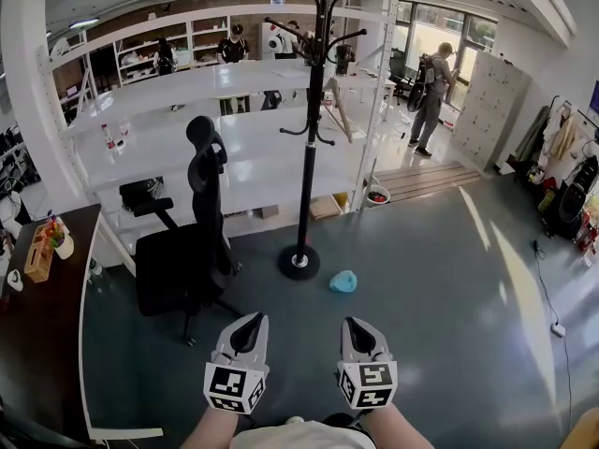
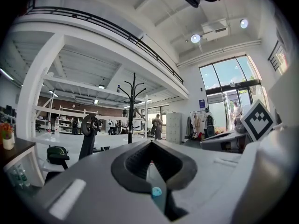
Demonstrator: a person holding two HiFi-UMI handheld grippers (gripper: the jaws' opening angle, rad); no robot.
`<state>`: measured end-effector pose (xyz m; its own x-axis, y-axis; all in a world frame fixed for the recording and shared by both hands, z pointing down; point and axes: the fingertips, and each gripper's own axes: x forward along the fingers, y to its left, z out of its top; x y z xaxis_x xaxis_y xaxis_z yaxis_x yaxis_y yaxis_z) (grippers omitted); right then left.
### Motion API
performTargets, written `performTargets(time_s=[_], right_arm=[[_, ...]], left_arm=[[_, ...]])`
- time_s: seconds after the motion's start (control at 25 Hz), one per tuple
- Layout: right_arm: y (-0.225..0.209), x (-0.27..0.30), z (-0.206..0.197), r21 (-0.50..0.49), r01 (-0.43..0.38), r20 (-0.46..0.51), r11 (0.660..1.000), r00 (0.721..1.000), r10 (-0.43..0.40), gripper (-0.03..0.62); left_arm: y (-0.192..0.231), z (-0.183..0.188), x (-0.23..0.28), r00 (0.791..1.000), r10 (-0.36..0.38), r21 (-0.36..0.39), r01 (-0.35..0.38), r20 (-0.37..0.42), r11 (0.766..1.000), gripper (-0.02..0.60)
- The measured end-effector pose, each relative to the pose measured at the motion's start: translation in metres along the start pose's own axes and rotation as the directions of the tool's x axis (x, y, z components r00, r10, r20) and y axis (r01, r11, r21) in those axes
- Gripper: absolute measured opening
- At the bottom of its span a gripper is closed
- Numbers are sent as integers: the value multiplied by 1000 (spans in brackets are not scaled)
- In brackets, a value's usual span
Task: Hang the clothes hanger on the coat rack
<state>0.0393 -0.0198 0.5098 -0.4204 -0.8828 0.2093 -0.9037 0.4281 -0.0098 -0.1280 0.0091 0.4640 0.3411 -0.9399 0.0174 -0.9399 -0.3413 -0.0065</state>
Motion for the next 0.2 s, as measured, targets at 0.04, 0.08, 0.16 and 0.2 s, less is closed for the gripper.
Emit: performTargets(time_s=[0.04, 0.08, 0.16, 0.2], right_arm=[[-1, 0, 0, 1, 2, 0, 1000, 1000, -2, 25], [-2, 0, 0, 3, 3, 0, 1000, 1000, -3, 25], [-3, 1, 1, 5, 5, 1, 1000, 1000, -5, 25], [-4, 1, 1, 5, 6, 1, 1000, 1000, -6, 25]], left_arm=[[0, 0, 0, 1000, 0, 1, 0, 0, 1000, 2], [0, 1, 1, 1000, -1, 2, 1, 0, 1000, 2], [1, 1, 1, 1000, 0, 4, 0, 1, 1000, 1], [1, 1, 2, 1000, 1, 4, -1, 1, 1000, 2]])
